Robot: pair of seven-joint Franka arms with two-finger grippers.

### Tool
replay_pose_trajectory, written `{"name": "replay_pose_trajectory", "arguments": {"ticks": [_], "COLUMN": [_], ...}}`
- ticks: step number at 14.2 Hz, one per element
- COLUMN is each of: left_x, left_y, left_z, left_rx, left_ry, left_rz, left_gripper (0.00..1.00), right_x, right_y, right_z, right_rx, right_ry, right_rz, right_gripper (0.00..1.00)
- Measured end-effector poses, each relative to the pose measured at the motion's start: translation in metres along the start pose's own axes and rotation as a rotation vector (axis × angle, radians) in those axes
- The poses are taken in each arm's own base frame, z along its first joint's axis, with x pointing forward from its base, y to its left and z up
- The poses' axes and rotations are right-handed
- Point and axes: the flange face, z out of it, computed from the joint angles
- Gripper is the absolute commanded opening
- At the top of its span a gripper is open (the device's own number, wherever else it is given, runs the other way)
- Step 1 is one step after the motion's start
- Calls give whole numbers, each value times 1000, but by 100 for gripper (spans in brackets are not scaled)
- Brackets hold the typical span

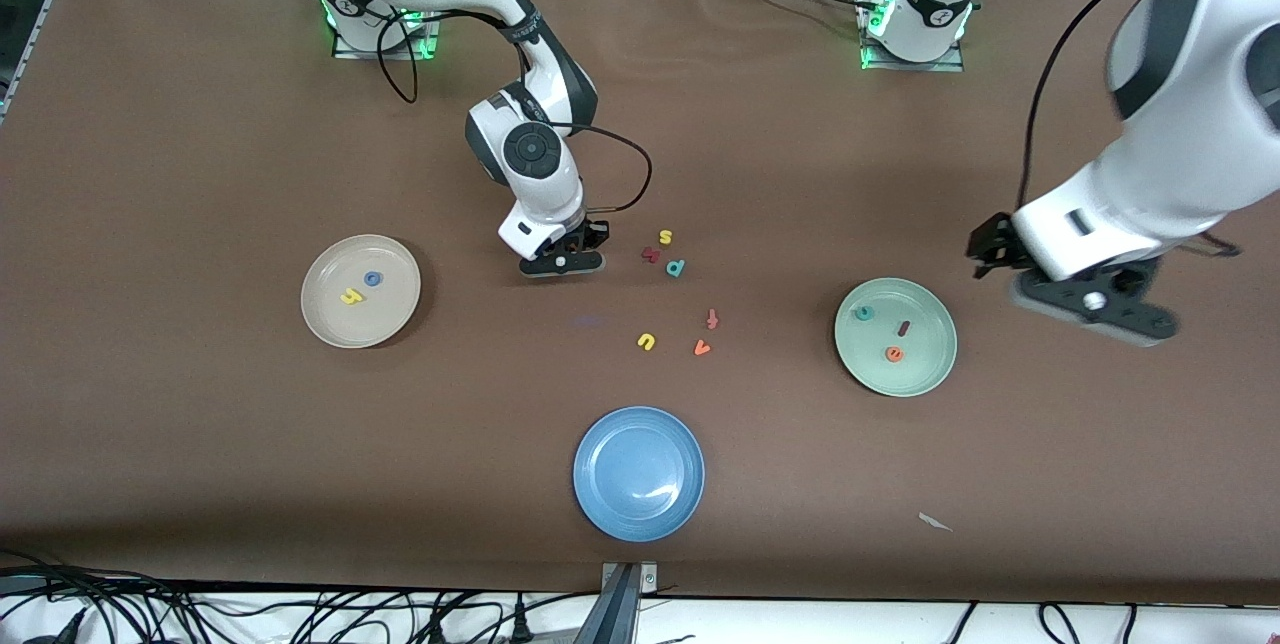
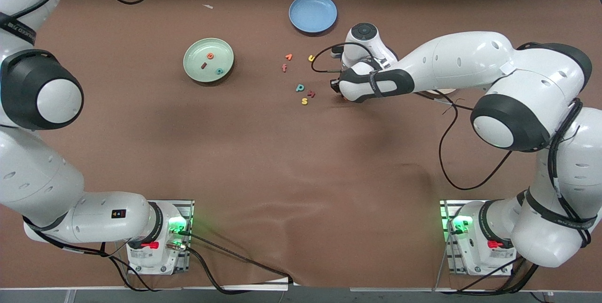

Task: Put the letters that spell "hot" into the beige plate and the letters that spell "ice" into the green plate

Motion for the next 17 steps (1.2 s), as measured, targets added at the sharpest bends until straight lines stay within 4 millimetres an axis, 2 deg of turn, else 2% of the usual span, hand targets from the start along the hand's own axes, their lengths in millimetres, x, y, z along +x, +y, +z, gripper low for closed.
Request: {"name": "replay_pose_trajectory", "arguments": {"ticks": [3,5,8,10,13,17], "left_x": [-25,-38,-58,-67,-75,-79], "left_y": [-32,-35,-44,-54,-72,-73], "left_z": [4,7,1,2,8,3], "left_rx": [-67,-66,-53,-48,-48,-46], "left_ry": [-23,-27,17,24,18,27], "left_rz": [-110,-130,-159,-177,-158,-144], "left_gripper": [100,100,100,100,100,100], "right_x": [0,0,3,15,45,73], "right_y": [0,0,0,7,39,114], "right_z": [0,0,-2,-13,-50,-78], "right_rx": [-1,-1,2,-9,-37,-97], "right_ry": [0,-1,4,-6,-23,-51], "right_rz": [1,2,4,22,60,-5], "right_gripper": [18,16,16,16,16,16]}}
